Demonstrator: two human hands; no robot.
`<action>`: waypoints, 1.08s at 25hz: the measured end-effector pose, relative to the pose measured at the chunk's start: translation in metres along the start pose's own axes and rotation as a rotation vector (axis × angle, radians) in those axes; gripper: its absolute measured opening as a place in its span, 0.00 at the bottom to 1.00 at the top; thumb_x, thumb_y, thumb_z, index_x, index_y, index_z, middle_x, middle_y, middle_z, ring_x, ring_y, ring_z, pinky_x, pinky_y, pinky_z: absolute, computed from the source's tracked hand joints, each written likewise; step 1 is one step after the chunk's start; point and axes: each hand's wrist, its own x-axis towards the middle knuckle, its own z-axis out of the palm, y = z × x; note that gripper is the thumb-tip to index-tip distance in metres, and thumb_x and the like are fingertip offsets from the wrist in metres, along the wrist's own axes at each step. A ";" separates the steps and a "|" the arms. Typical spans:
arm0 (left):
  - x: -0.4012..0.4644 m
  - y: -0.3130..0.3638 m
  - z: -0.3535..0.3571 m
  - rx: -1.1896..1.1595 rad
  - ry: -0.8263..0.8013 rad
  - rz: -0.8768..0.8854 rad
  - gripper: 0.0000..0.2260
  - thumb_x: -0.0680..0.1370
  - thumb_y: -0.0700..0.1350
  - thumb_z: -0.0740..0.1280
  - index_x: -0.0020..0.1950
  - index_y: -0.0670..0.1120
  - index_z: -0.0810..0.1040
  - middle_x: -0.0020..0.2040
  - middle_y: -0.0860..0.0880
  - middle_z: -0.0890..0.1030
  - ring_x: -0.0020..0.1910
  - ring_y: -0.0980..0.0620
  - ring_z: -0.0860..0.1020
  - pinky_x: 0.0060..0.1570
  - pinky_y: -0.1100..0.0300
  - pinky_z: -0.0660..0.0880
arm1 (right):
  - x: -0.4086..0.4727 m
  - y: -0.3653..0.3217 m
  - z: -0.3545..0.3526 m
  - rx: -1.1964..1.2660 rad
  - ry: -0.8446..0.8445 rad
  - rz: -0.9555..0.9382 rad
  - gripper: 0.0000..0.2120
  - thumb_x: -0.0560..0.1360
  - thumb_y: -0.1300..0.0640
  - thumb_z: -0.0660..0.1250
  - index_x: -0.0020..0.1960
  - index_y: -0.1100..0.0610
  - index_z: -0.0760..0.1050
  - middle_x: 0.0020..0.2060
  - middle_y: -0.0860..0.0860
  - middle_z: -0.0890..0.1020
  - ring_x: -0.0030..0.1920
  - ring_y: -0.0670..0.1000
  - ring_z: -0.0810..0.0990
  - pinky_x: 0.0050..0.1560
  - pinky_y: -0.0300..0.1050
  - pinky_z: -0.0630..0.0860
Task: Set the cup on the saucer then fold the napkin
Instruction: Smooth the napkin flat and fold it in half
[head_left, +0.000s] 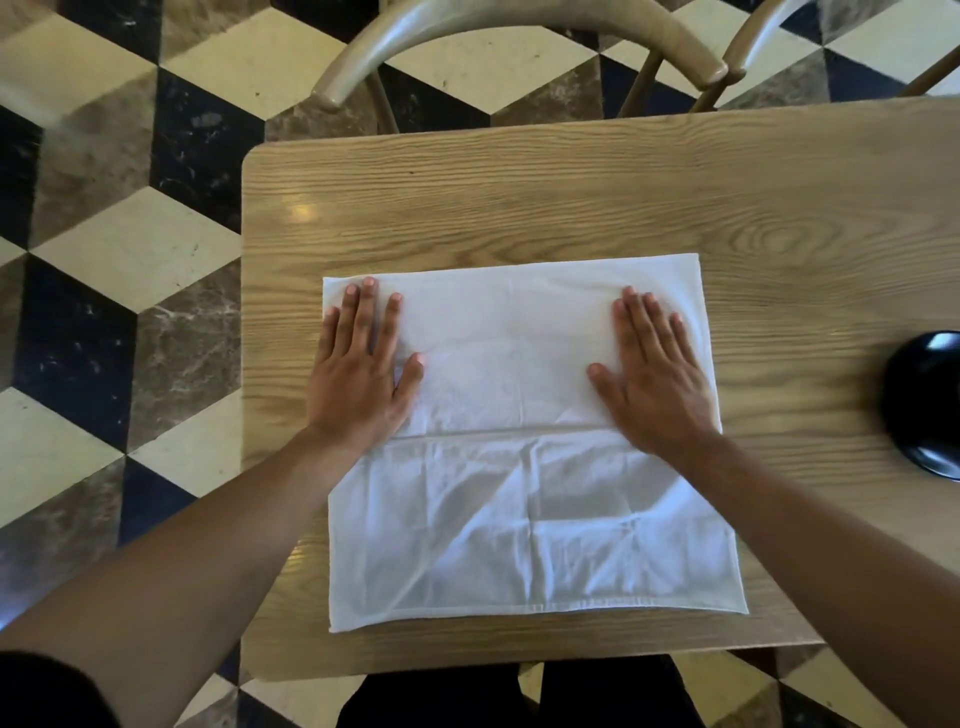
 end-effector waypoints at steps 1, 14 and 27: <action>0.000 0.001 -0.003 0.000 -0.019 -0.006 0.33 0.83 0.61 0.50 0.84 0.46 0.50 0.85 0.40 0.48 0.84 0.42 0.47 0.81 0.43 0.49 | 0.000 0.008 -0.001 -0.009 -0.012 0.003 0.38 0.82 0.38 0.51 0.83 0.60 0.50 0.83 0.57 0.52 0.83 0.55 0.49 0.81 0.57 0.50; -0.075 0.013 -0.020 -0.119 -0.022 0.093 0.32 0.85 0.56 0.54 0.83 0.39 0.52 0.84 0.38 0.49 0.84 0.41 0.47 0.81 0.40 0.51 | -0.010 -0.093 -0.010 0.200 0.048 0.076 0.33 0.84 0.46 0.51 0.81 0.65 0.53 0.82 0.61 0.54 0.82 0.62 0.49 0.81 0.60 0.46; -0.096 0.008 -0.001 -0.001 -0.059 0.086 0.33 0.84 0.56 0.52 0.83 0.38 0.50 0.84 0.38 0.49 0.84 0.40 0.47 0.80 0.39 0.53 | -0.026 -0.150 0.032 0.080 -0.021 -0.179 0.34 0.81 0.45 0.57 0.81 0.61 0.57 0.82 0.57 0.58 0.82 0.57 0.54 0.81 0.60 0.51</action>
